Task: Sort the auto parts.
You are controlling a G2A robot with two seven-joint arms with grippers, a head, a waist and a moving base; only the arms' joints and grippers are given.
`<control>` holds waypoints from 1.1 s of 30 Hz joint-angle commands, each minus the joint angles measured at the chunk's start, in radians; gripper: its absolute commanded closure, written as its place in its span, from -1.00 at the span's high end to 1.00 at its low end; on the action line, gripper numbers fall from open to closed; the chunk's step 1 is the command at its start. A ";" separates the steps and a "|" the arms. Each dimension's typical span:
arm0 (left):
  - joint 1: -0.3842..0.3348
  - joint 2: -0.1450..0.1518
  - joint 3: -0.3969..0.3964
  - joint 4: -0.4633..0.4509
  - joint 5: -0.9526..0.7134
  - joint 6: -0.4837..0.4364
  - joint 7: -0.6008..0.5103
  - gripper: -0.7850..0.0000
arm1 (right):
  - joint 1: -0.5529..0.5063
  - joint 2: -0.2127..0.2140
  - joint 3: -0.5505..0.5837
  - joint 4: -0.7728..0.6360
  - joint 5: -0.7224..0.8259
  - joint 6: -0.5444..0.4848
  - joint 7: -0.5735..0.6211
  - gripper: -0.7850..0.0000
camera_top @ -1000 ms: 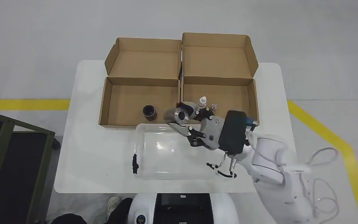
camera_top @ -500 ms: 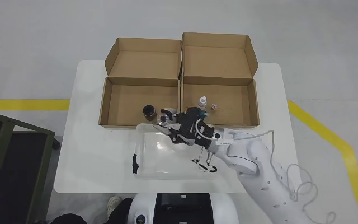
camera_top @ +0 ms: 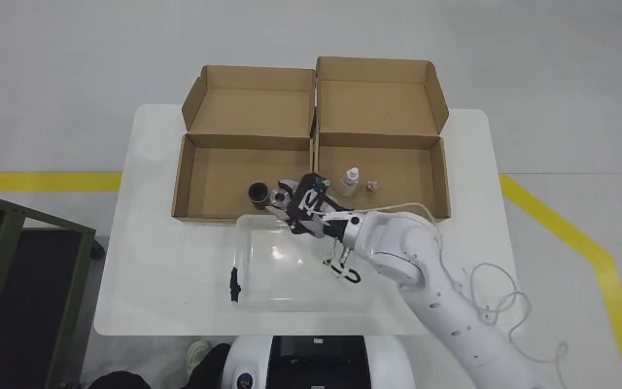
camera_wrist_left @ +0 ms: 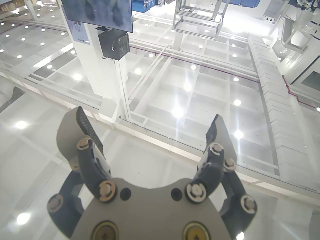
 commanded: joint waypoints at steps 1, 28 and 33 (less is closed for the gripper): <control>0.000 0.000 0.000 0.000 0.000 0.000 0.000 1.00 | 0.026 -0.007 -0.018 0.034 -0.003 0.017 0.006 -1.00; 0.000 0.000 0.000 0.000 0.000 0.000 0.000 1.00 | 0.228 -0.089 -0.149 0.323 -0.004 0.223 0.147 -1.00; 0.000 0.000 0.000 0.000 0.000 0.000 0.000 1.00 | 0.243 -0.101 -0.164 0.355 -0.002 0.226 0.171 -1.00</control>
